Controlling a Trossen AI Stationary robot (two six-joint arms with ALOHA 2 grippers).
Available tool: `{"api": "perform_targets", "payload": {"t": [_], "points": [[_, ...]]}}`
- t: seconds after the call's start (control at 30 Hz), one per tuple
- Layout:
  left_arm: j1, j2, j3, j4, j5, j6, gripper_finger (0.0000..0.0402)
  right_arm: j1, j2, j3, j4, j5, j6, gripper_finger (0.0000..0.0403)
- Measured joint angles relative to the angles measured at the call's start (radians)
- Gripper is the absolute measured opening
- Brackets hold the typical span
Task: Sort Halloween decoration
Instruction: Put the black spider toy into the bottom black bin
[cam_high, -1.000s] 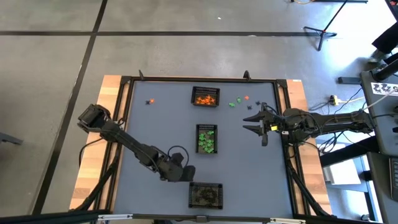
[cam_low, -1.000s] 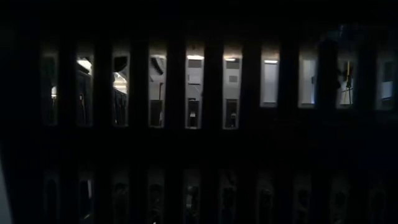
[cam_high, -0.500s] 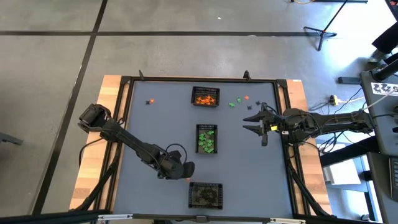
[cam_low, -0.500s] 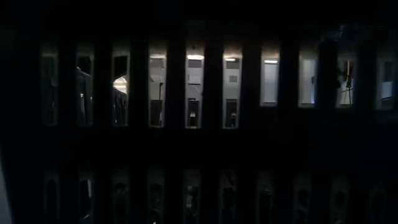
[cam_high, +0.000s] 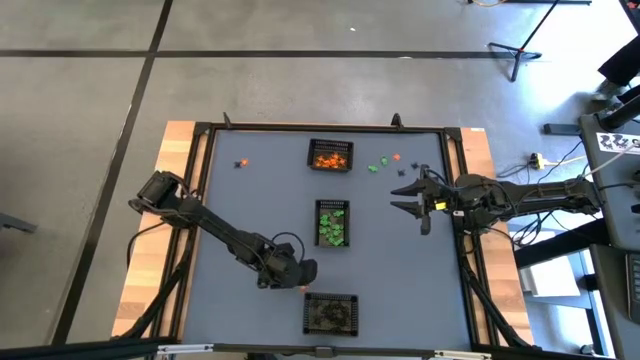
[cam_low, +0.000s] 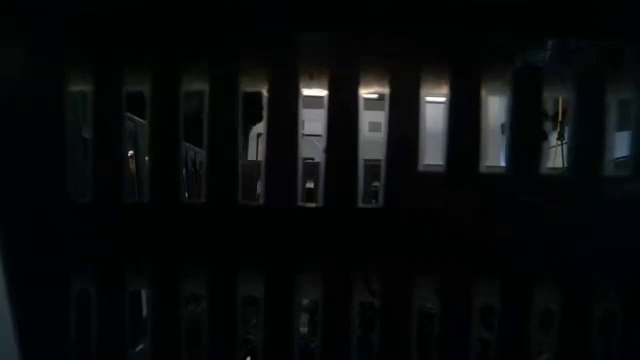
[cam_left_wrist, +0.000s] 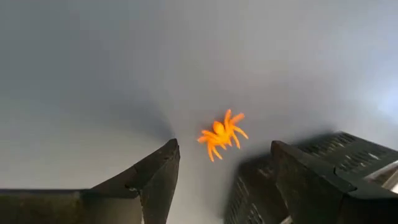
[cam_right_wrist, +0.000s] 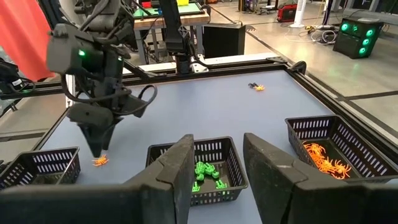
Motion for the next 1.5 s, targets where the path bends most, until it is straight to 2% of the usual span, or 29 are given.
{"api": "perform_targets", "payload": {"t": [0.37,0.47,1.23,1.5], "points": [[0.002,0.022,-0.002,0.018,0.007,0.058,0.0242,0.000,0.000,0.000,0.000,0.000,0.000,0.0137],[0.001,0.033,0.000,0.021,0.013,0.060,0.0231,0.000,0.000,0.000,0.000,0.000,0.000,0.0137],[0.001,0.041,-0.002,0.029,-0.019,0.079,0.0015,0.000,0.000,0.000,0.000,0.000,0.000,0.0137],[0.002,0.041,-0.003,0.020,-0.017,0.079,0.0001,0.000,0.000,0.000,0.000,0.000,0.000,0.0137]]}}
